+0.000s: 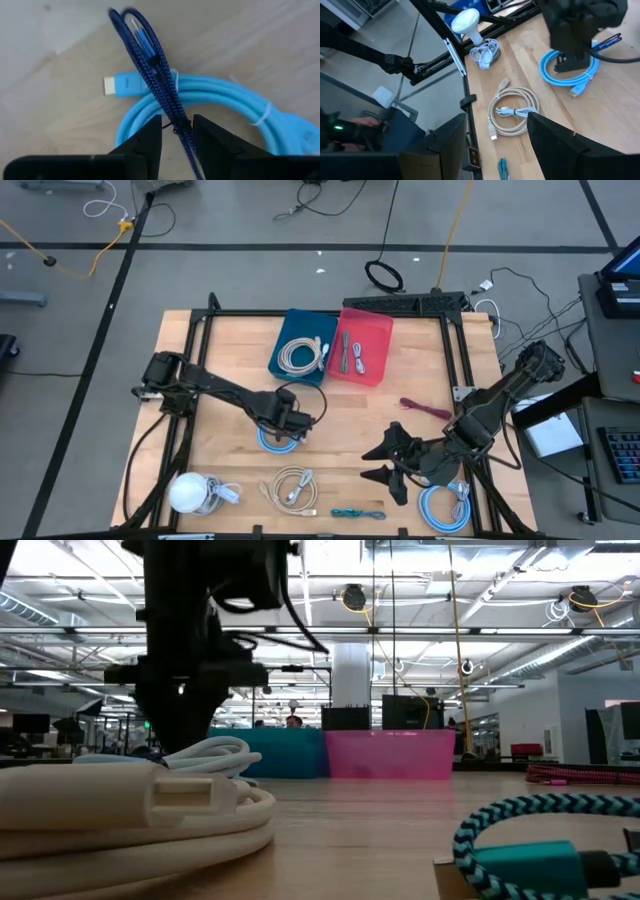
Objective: Pick & Place USB Port
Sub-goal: Put the small black and violet charger cable into the pink bin
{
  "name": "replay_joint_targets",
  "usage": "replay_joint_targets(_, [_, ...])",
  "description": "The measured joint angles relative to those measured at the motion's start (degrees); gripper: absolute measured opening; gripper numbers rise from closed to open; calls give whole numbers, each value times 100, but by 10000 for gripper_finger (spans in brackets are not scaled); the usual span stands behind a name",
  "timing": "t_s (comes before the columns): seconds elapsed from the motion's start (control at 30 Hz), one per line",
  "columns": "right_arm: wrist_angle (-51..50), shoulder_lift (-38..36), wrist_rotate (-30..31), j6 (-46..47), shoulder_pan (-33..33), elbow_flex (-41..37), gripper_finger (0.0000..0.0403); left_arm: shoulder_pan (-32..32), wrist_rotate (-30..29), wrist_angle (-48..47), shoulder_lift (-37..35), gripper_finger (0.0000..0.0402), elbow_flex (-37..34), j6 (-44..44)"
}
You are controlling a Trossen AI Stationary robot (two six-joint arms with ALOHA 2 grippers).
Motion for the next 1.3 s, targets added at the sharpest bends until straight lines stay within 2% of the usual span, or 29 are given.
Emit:
replay_joint_targets(0.13, [67, 0, -1, -42, 0, 0, 203, 66, 310, 486, 2, 113, -398, -23])
replay_joint_targets(0.23, [88, 0, -1, -42, 0, 0, 203, 67, 379, 518, 0, 108, -490, -54])
replay_joint_targets(0.3, [86, 0, -2, -20, 0, 0, 203, 67, 434, 527, 0, 88, -482, -67])
replay_joint_targets(0.4, [85, 0, -1, -14, 0, 0, 203, 66, 551, 495, -125, 27, -388, -24])
replay_joint_targets(0.5, [89, 0, -2, -17, -1, -2, 203, 58, 547, 542, -442, 19, -253, -39])
replay_joint_targets(0.6, [108, 0, -2, -21, -2, -2, 203, 58, 331, 528, -855, 15, -154, -100])
replay_joint_targets(0.7, [112, 0, -3, -37, -2, -2, 203, 96, -174, 600, -1359, 15, -22, -132])
replay_joint_targets(0.83, [160, 0, -7, -24, -2, -2, 203, 390, -705, 1586, -1961, 15, -3, 216])
replay_joint_targets(0.93, [415, 0, -24, -119, -2, -2, 203, 856, -701, 2745, -2158, 15, 4, 724])
replay_joint_targets(1.13, [1445, 0, -22, -654, -2, -2, 203, 2039, 394, 4543, -1953, 15, 16, 1139])
replay_joint_targets(1.3, [2199, 0, 100, -1132, -41, -2, 203, 2776, 1446, 4954, -1424, 15, 2, 1162])
